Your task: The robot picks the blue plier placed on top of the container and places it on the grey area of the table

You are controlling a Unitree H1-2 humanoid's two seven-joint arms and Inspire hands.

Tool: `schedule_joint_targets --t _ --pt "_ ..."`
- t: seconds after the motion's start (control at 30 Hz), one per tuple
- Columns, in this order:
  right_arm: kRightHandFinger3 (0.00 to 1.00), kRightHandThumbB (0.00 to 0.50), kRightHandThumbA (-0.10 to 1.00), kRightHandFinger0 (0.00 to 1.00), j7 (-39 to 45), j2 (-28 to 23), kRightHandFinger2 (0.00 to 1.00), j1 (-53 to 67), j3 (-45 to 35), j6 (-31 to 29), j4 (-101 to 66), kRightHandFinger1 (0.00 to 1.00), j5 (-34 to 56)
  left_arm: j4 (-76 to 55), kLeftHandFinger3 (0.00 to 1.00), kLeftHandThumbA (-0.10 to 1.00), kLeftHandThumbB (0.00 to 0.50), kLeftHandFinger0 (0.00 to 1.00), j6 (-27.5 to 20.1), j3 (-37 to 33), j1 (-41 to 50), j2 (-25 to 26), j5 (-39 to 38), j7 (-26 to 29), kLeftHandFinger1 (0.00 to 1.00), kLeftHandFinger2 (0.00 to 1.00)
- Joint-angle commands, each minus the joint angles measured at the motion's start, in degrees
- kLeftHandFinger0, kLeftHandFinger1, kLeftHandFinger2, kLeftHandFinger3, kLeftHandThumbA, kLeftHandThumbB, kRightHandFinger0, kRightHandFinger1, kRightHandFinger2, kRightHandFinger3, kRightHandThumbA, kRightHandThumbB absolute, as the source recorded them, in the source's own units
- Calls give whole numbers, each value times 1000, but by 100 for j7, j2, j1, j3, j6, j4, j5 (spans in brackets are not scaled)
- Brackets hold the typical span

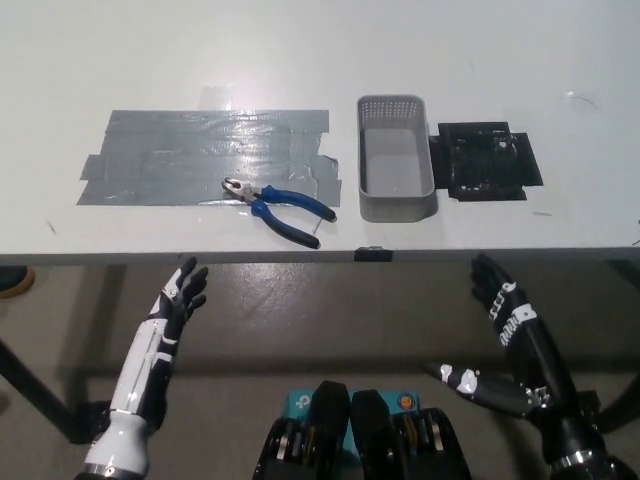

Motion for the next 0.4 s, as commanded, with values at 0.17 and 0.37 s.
schedule_joint_targets --t 0.17,0.37 --pt "1000 78 999 1000 243 40 1000 -58 -88 -570 93 1000 284 -177 1000 1000 60 1000 -141 25 96 -2 -42 35 1000 1000" --pt "1000 73 965 1000 291 25 1000 -98 -54 -669 258 1000 198 -72 1000 1000 54 1000 -227 46 94 15 -63 37 1000 1000"
